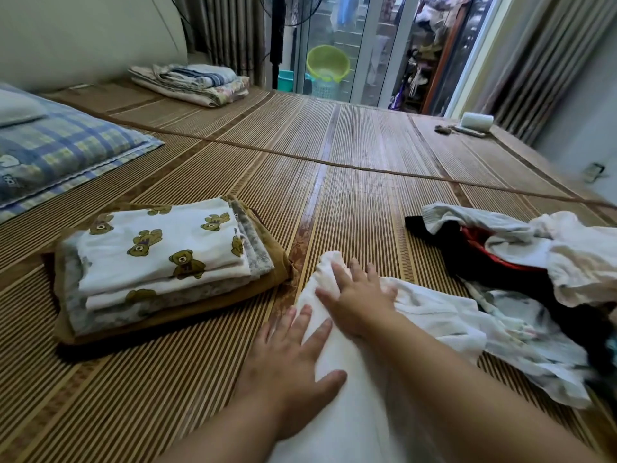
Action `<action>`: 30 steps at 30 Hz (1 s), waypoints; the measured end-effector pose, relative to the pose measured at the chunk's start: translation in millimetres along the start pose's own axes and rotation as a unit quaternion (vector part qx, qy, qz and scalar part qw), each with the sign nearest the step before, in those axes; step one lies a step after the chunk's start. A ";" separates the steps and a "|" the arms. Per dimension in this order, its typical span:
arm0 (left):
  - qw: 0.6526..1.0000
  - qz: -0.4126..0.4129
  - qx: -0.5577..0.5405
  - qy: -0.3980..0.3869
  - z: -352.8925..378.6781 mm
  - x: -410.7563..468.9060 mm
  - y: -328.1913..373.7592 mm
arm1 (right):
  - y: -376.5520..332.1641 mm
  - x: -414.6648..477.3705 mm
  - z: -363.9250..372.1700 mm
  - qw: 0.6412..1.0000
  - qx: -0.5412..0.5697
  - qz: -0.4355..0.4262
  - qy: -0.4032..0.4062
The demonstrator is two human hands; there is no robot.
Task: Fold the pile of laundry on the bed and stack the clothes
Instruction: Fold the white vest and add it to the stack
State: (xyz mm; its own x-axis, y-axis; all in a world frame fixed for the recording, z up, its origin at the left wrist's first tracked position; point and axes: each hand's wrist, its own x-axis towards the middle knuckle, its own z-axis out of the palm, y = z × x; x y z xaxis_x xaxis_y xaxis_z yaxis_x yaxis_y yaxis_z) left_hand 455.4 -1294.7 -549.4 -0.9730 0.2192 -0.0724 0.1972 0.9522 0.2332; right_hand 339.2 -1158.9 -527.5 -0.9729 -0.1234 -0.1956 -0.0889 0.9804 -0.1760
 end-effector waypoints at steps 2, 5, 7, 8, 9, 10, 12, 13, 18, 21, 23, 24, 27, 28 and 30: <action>1.000 -0.004 0.003 -0.001 1.0 0.5 0.2 | 2.8 11.2 -2.9 1.000 0.003 0.029 -0.006; 1.000 -0.006 0.006 -0.005 0.7 0.1 0.4 | 0.5 17.8 -15.6 0.999 0.012 0.039 -0.011; 1.000 -0.006 0.010 -0.006 -0.1 -0.1 0.3 | -5.8 -1.7 -14.1 1.000 0.001 0.007 0.022; 1.000 -0.006 0.011 -0.004 -0.1 0.0 0.4 | -7.8 -15.7 -9.0 1.000 -0.006 -0.004 0.030; 1.000 -0.006 0.012 -0.002 -0.3 0.4 0.5 | -7.7 -30.0 -1.7 1.000 -0.012 -0.004 0.026; 1.000 -0.005 0.014 -0.001 -0.6 0.1 0.9 | -4.6 -42.1 5.9 1.000 -0.011 0.007 0.014; 1.000 -0.008 0.017 -0.008 -1.2 0.0 1.3 | 7.2 -48.4 15.8 0.999 -0.005 0.053 0.006; 1.000 -0.013 0.016 -0.014 -1.7 -0.2 1.9 | 13.3 -43.6 15.4 0.997 -0.007 0.072 0.012; 0.999 -0.023 0.017 -0.024 -2.0 0.4 3.4 | 28.6 -14.0 -7.9 0.999 0.030 0.007 -0.018; 0.999 -0.031 0.016 -0.030 -2.2 -0.3 2.9 | 32.3 -52.1 -15.0 0.997 0.064 0.004 0.037; 0.998 -0.050 0.014 -0.028 -3.4 -4.1 4.2 | 33.1 -97.1 -3.1 0.998 0.042 0.028 0.048; 0.998 -0.058 0.012 -0.028 -4.4 -6.7 6.5 | 34.3 -120.3 5.0 0.999 0.028 0.031 0.026; 0.994 -0.097 0.001 -0.051 -8.5 -10.1 13.4 | 48.5 -139.2 13.8 0.999 0.003 0.017 -0.041; 0.991 -0.110 -0.005 -0.078 -11.9 -11.6 14.6 | 54.7 -131.2 8.8 0.998 0.009 0.019 -0.056; 0.982 -0.107 -0.044 -0.146 -22.1 -16.6 15.1 | 56.5 -120.7 -9.2 0.996 0.011 0.020 -0.090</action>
State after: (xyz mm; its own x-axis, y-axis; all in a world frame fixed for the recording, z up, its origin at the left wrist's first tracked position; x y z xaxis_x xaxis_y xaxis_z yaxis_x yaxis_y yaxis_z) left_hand 471.9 -1288.6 -523.2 -0.9126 0.0795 -0.4011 -0.0321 0.9640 0.2640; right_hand 449.7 -1087.2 -505.0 -0.9217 -0.1118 -0.3715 -0.0441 0.9816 -0.1859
